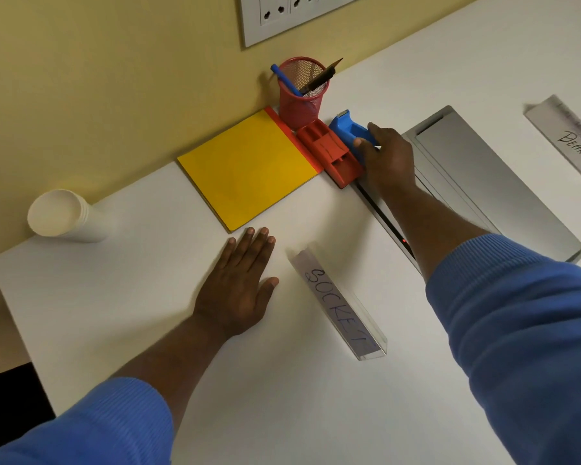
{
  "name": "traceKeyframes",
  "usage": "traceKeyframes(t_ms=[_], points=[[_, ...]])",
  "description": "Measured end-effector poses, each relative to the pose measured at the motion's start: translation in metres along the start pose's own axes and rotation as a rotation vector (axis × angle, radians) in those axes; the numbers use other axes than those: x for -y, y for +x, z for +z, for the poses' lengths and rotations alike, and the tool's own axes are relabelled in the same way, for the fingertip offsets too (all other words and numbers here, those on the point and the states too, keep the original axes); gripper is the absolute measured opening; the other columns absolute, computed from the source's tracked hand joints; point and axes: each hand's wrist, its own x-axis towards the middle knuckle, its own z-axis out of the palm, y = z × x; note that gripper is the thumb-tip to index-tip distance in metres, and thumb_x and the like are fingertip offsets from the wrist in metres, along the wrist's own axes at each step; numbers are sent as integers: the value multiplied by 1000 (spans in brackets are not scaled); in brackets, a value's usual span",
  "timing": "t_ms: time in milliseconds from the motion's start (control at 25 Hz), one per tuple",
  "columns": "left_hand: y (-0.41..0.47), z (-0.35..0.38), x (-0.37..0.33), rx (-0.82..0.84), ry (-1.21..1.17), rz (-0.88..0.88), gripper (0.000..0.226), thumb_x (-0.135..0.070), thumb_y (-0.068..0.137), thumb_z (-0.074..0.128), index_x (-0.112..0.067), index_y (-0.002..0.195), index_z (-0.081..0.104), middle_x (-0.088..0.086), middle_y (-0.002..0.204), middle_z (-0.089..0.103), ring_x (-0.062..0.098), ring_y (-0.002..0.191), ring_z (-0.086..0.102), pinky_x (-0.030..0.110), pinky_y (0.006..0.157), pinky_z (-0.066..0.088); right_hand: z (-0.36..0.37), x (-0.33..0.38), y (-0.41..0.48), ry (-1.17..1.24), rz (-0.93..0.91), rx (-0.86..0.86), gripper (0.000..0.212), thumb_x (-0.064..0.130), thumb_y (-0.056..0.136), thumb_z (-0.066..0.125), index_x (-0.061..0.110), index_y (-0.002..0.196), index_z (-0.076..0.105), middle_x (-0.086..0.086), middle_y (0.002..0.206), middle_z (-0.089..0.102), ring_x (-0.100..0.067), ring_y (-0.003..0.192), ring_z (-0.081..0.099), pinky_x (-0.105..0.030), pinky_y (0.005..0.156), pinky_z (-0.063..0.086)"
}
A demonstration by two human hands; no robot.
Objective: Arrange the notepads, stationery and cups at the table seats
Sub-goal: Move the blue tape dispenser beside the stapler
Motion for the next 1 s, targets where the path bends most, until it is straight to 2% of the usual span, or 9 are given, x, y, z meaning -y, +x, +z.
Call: traceKeyframes(t_ms=[120, 200, 320, 520, 600, 680, 760, 880, 1000], points=[[0, 0, 0, -2, -5, 0, 68, -47, 105, 28, -11, 162, 15, 6, 171, 8, 23, 158, 3, 50, 126, 18, 2, 3, 3, -11, -28, 24, 50, 40, 99, 62, 7, 137, 60, -10, 126, 65, -19, 110, 57, -22, 87, 37], [1, 0, 1, 4, 4, 2, 68, -47, 105, 28, -12, 162, 15, 6, 171, 8, 23, 158, 3, 50, 126, 18, 6, 3, 4, -32, -25, 16, 51, 41, 100, 60, 10, 140, 58, -8, 126, 64, -13, 106, 53, -21, 85, 34], [1, 1, 0, 13, 16, -1, 69, -47, 105, 30, -12, 162, 14, 6, 171, 7, 23, 158, 2, 50, 126, 17, 9, 3, 3, -27, 3, 18, 54, 42, 101, 57, 11, 145, 52, -6, 135, 62, -19, 120, 55, -21, 90, 33], [1, 1, 1, 8, 15, -2, 69, -48, 105, 29, -12, 162, 14, 6, 171, 8, 23, 158, 2, 50, 126, 17, 4, 6, -6, -15, 32, 40, 61, 46, 102, 54, 14, 153, 42, -4, 152, 51, -21, 140, 45, -25, 104, 30], [1, 1, 0, 8, 15, 2, 70, -49, 105, 28, -12, 162, 14, 6, 171, 8, 23, 158, 2, 50, 126, 17, -1, 5, -18, -47, 8, 26, 64, 52, 102, 48, 16, 155, 38, -4, 155, 47, -21, 139, 46, -33, 113, 36], [1, -1, -1, 10, 24, 2, 72, -52, 104, 27, -12, 162, 13, 6, 171, 8, 23, 158, 2, 50, 126, 17, -10, 3, -35, -74, -1, -7, 64, 53, 103, 45, 17, 155, 36, -5, 152, 49, -18, 130, 51, -33, 105, 42], [0, -2, -2, 13, 37, 7, 74, -55, 104, 27, -12, 162, 12, 7, 171, 8, 23, 158, 2, 50, 126, 17, -23, -1, -58, -117, -6, -27, 63, 52, 104, 44, 17, 156, 35, -5, 153, 48, -18, 136, 45, -29, 106, 38], [0, -1, -3, 28, 75, 9, 77, -58, 103, 25, -11, 162, 10, 8, 171, 7, 26, 158, 3, 50, 127, 14, -37, -6, -98, -202, 12, 1, 67, 55, 103, 43, 18, 158, 31, -5, 162, 37, -22, 149, 33, -42, 119, 33], [-1, -7, -5, 79, 89, 0, 80, -62, 103, 18, -7, 161, 13, 13, 170, 9, 31, 157, 6, 53, 125, 17, -50, -4, -146, -257, 43, 55, 72, 59, 103, 41, 18, 160, 25, -5, 166, 29, -24, 152, 26, -45, 122, 28]])
